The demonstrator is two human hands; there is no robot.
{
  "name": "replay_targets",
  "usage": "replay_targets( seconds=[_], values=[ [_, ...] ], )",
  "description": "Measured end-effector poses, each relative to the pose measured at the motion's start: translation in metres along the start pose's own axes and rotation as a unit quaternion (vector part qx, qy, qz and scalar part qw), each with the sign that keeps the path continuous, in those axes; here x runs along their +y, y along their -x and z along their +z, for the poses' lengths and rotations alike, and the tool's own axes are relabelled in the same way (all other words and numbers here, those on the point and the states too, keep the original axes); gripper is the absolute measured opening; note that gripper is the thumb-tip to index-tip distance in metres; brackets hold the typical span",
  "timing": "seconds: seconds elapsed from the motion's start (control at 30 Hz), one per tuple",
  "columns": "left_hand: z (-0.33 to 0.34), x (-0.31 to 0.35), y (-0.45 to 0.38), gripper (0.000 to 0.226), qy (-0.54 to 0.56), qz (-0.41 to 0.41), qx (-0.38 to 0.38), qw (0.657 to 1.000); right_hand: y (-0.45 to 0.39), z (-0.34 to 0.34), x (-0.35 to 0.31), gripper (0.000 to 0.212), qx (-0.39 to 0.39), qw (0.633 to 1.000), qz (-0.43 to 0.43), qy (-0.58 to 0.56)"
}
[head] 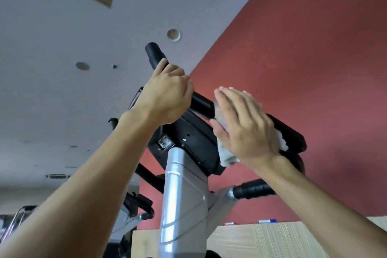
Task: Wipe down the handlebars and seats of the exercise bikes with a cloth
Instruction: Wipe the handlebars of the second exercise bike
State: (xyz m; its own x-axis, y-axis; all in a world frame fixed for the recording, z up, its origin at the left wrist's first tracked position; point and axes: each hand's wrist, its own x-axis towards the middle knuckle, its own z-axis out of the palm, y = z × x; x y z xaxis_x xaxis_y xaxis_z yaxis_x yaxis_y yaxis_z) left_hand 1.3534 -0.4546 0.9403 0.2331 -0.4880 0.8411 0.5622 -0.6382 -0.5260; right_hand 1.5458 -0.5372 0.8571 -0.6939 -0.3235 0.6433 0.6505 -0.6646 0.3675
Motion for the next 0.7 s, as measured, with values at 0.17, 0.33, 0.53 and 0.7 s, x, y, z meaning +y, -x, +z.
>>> replay_targets(
  seconds=[0.17,0.33,0.53,0.7],
  values=[
    [0.007,0.008,0.008,0.06,0.036,-0.052,0.015,0.998,-0.022,0.014,-0.015,0.052,0.017,1.0,-0.016,-0.011],
    [0.008,0.038,0.022,0.045,0.008,-0.1,0.012,0.995,0.033,-0.001,0.017,0.043,0.071,0.994,-0.084,0.019],
    [0.016,0.05,0.026,0.057,-0.021,-0.097,0.013,0.995,0.077,-0.018,0.046,0.036,0.119,0.987,-0.094,0.048],
    [0.022,0.065,0.028,0.066,-0.03,-0.037,-0.01,0.999,0.138,-0.04,0.071,0.046,0.051,0.997,-0.033,0.039]
  ],
)
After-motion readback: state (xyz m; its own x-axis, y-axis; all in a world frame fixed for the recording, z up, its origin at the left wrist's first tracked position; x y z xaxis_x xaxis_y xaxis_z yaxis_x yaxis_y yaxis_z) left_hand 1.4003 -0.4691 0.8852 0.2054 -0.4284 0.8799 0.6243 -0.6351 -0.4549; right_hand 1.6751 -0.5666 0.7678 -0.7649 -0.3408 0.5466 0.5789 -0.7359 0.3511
